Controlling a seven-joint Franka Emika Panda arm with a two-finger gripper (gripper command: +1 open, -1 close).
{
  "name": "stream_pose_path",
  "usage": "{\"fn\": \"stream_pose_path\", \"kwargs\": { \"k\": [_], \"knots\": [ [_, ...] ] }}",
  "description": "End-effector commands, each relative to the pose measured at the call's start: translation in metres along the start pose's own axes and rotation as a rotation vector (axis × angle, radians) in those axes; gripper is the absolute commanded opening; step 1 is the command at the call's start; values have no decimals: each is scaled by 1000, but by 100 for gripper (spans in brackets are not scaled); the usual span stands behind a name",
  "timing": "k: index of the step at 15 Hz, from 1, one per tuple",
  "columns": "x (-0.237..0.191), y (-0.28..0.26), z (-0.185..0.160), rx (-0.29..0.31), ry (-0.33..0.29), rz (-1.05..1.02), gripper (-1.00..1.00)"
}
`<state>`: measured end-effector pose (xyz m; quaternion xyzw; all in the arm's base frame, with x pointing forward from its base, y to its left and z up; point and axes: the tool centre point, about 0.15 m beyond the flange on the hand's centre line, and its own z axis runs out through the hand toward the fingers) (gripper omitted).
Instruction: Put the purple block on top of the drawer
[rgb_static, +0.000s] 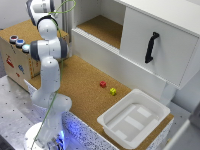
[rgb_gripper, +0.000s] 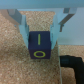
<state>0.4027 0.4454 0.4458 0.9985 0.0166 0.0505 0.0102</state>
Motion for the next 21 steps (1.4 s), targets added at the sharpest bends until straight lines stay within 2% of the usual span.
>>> {"fn": "stream_pose_path", "kwargs": {
  "k": [1, 4, 8, 12, 16, 21],
  "knots": [
    [-7, 25, 11, 147, 44, 15, 100],
    [-17, 20, -14, 164, 100, 9, 100],
    [-40, 19, -38, 167, 122, -13, 100],
    [-54, 19, -63, 156, 140, -130, 100],
    [-72, 25, -89, 114, 104, -258, 100],
    [-102, 64, -95, 133, 54, -276, 100]
  ]
}}
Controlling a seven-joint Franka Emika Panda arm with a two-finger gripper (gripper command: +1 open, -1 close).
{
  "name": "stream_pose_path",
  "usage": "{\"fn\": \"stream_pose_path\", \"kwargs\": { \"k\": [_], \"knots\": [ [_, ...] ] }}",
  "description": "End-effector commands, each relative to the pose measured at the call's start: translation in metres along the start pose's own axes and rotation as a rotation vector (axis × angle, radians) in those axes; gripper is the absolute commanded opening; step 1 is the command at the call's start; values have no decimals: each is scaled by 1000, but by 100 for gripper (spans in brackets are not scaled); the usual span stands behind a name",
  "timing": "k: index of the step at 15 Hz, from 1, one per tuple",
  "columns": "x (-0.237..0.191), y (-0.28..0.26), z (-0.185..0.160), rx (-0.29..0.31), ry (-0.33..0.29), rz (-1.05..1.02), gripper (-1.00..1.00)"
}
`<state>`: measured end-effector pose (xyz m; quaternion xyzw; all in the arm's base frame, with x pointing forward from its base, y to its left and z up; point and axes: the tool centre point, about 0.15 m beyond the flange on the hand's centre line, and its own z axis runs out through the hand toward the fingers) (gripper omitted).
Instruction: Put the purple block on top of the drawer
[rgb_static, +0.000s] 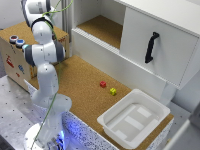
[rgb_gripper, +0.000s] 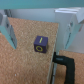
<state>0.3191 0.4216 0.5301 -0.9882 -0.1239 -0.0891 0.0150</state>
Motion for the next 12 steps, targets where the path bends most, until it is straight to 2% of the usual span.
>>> {"fn": "stream_pose_path", "kwargs": {
  "k": [1, 2, 4, 6, 8, 11, 12],
  "knots": [
    [-40, 42, -9, 86, -20, -79, 100],
    [-43, 48, -7, 104, -22, -101, 100],
    [-58, 71, 1, 158, 28, -126, 100],
    [-68, 97, 11, 177, 33, -123, 100],
    [-74, 131, 17, 140, 13, -144, 100],
    [-70, 178, 30, 143, -13, -256, 100],
    [-69, 195, 32, 127, -26, -280, 100]
  ]
}}
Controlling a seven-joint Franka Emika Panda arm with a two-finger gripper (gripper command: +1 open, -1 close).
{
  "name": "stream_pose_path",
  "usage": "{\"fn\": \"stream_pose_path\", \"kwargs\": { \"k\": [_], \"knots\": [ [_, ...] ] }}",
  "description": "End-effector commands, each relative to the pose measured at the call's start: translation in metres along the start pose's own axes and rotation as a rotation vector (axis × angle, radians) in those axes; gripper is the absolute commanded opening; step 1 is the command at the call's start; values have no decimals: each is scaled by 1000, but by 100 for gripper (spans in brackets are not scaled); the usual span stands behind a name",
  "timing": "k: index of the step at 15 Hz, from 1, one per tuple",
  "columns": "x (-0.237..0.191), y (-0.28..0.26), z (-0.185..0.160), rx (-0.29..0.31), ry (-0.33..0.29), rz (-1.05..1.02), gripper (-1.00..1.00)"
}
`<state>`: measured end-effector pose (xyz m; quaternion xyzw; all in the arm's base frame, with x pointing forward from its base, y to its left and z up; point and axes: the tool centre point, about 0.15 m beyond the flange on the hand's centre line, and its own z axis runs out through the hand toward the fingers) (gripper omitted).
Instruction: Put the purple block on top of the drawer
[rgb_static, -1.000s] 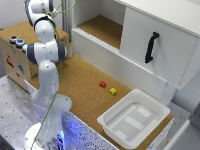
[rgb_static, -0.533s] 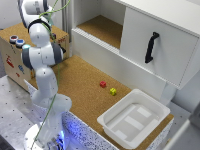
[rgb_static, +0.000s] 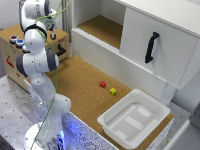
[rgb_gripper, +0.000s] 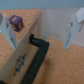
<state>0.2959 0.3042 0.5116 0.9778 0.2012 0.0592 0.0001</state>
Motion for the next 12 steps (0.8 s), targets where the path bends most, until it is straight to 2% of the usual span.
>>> {"fn": "stream_pose_path", "kwargs": {
  "k": [1, 8, 12],
  "knots": [
    [-30, 99, 28, 123, 46, -140, 100],
    [-57, 225, 58, 98, 37, -101, 100],
    [-51, 246, 62, 63, 2, -29, 100]
  ]
}}
